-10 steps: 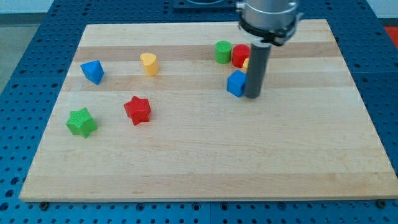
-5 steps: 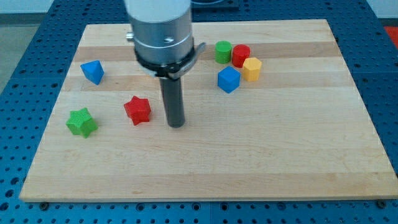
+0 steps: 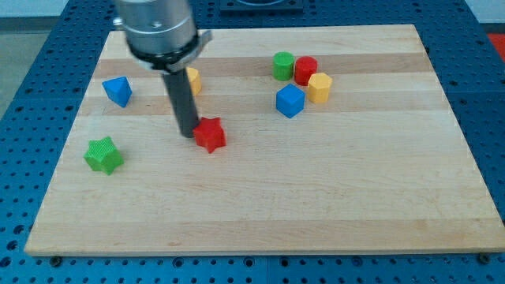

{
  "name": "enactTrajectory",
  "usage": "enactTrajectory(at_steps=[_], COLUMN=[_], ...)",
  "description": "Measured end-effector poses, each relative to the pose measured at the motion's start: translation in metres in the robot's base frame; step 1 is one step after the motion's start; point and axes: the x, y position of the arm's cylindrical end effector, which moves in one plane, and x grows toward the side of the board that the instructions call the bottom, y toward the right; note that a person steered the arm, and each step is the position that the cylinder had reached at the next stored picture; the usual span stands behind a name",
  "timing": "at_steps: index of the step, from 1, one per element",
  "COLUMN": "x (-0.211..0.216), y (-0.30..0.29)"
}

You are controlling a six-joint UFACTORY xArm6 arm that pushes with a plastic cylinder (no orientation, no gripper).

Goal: Push the red star left to the blue cube

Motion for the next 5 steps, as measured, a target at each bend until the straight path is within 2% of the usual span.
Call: enactTrajectory(at_steps=[1,2,3,4,5], x=[0.001,0.028,0.055,0.038,-0.008], y=[-0.039,-0.069,-0.034,0.009,0.045])
